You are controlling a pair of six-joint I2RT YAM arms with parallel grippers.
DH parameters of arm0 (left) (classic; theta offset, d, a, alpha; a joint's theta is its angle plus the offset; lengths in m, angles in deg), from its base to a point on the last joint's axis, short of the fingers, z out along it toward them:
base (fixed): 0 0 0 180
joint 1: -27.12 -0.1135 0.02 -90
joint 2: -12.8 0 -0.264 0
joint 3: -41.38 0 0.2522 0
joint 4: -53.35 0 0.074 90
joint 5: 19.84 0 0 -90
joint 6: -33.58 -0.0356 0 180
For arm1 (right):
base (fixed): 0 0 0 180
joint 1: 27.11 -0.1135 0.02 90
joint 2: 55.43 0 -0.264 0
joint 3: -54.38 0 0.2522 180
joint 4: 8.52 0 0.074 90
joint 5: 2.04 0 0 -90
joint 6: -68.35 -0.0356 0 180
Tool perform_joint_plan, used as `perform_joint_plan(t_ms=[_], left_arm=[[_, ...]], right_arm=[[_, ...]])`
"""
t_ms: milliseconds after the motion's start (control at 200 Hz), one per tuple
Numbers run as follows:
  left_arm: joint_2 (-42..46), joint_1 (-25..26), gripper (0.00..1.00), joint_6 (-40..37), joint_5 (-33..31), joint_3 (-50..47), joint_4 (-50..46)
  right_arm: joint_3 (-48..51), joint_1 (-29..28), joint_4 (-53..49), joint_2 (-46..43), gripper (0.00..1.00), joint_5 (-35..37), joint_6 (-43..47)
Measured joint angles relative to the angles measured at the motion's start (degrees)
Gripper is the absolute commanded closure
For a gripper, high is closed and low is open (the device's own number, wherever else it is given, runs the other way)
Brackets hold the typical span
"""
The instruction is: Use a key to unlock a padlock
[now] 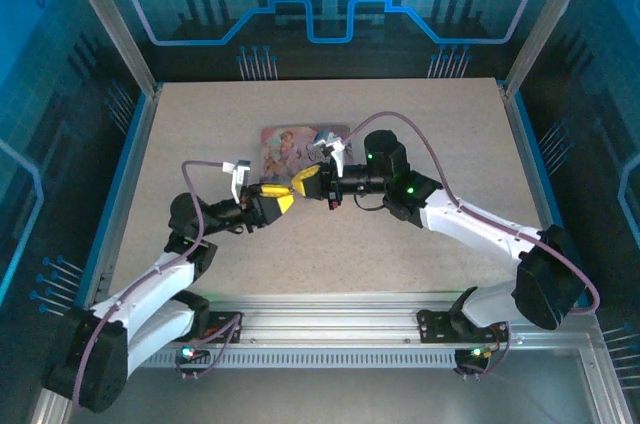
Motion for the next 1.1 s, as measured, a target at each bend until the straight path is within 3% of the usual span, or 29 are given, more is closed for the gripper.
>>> perform_joint_plan(t_ms=[460, 955, 1100], left_arm=[[9.44, 0.74, 0.52, -11.37, -10.05, 0.68, -15.87], [4.42, 3.19, 0.59, -12.96, -9.94, 0.9, -12.07], [3.28, 3.19, 0.66, -12.02, -9.94, 1.22, -9.64]], right_arm=[[-0.02, -0.07, -1.75, -0.33, 1.0, 1.46, 1.07], [-0.02, -0.37, -2.12, -0.7, 1.0, 1.55, 1.29], [-0.02, -0.37, -2.12, -0.81, 1.0, 1.53, 1.29]])
